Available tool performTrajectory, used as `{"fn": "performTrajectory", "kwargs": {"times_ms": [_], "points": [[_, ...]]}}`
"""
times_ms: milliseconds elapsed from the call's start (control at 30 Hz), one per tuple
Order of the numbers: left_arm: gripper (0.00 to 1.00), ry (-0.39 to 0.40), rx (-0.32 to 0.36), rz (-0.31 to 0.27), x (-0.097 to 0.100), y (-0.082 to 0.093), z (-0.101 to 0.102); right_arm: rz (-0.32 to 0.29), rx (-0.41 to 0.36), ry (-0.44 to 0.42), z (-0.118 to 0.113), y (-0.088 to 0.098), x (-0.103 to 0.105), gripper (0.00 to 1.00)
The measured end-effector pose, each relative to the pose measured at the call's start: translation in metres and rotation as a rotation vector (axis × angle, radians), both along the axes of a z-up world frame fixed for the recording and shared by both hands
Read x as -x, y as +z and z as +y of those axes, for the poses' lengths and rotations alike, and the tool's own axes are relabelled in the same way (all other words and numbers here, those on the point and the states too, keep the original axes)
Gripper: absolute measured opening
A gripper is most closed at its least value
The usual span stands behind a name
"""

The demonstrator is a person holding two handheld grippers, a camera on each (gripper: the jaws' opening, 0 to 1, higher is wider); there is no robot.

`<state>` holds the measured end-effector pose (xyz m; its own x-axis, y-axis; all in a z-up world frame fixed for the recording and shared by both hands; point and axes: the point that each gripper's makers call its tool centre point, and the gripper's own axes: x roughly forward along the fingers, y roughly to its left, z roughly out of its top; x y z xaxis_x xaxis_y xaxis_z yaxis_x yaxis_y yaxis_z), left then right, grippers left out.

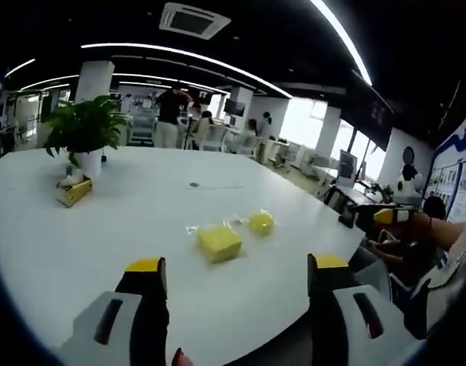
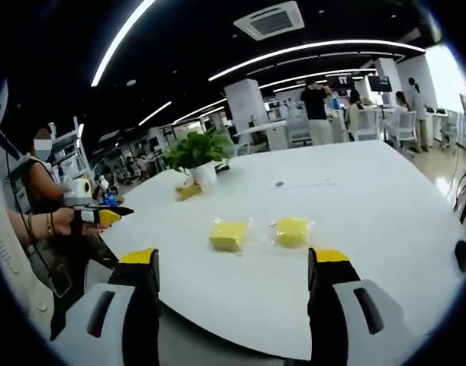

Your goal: Compare the silicone blocks by pressing each to a similar depth, holding the contact briefly, and releasing to observe deformation and rebound differences across the visible hardness samples.

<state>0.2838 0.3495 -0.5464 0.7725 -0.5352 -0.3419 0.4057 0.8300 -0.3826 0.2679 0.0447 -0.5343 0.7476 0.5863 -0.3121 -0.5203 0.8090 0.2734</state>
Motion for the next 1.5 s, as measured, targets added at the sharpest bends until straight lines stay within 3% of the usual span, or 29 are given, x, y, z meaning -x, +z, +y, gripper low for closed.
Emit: {"fn": "performTrajectory", "kwargs": {"times_ms": [100, 233, 533, 700, 933, 1100, 1300, 1433, 1500], "points": [[0.76, -0.016, 0.096, 0.021, -0.006, 0.014, -0.014, -0.014, -0.01, 0.006, -0.002, 0.005, -0.001, 0.75], [0.76, -0.053, 0.07, 0.014, -0.019, 0.026, -0.034, -0.014, -0.033, 0.007, -0.006, 0.005, -0.004, 0.75], [0.76, -0.123, -0.018, 0.042, -0.054, 0.025, -0.082, -0.01, -0.01, 0.023, -0.013, -0.014, -0.007, 0.73], [0.73, -0.164, -0.008, 0.078, -0.073, 0.031, -0.119, 0.011, -0.042, 0.043, -0.013, -0.022, -0.007, 0.73], [0.66, -0.183, 0.037, 0.11, -0.107, 0.038, -0.154, 0.025, -0.053, 0.061, -0.012, -0.029, -0.011, 0.73], [0.64, -0.127, 0.186, 0.221, -0.135, 0.026, -0.178, 0.033, -0.057, 0.075, -0.014, -0.03, -0.015, 0.73], [0.7, -0.071, 0.267, 0.32, -0.158, 0.003, -0.186, 0.037, -0.066, 0.072, -0.02, -0.029, -0.026, 0.73], [0.7, -0.052, 0.267, 0.36, -0.174, -0.014, -0.189, 0.045, -0.065, 0.075, -0.024, -0.032, -0.031, 0.73], [0.71, -0.025, 0.317, 0.415, -0.181, -0.022, -0.195, 0.053, -0.067, 0.075, -0.027, -0.036, -0.034, 0.73]]}}
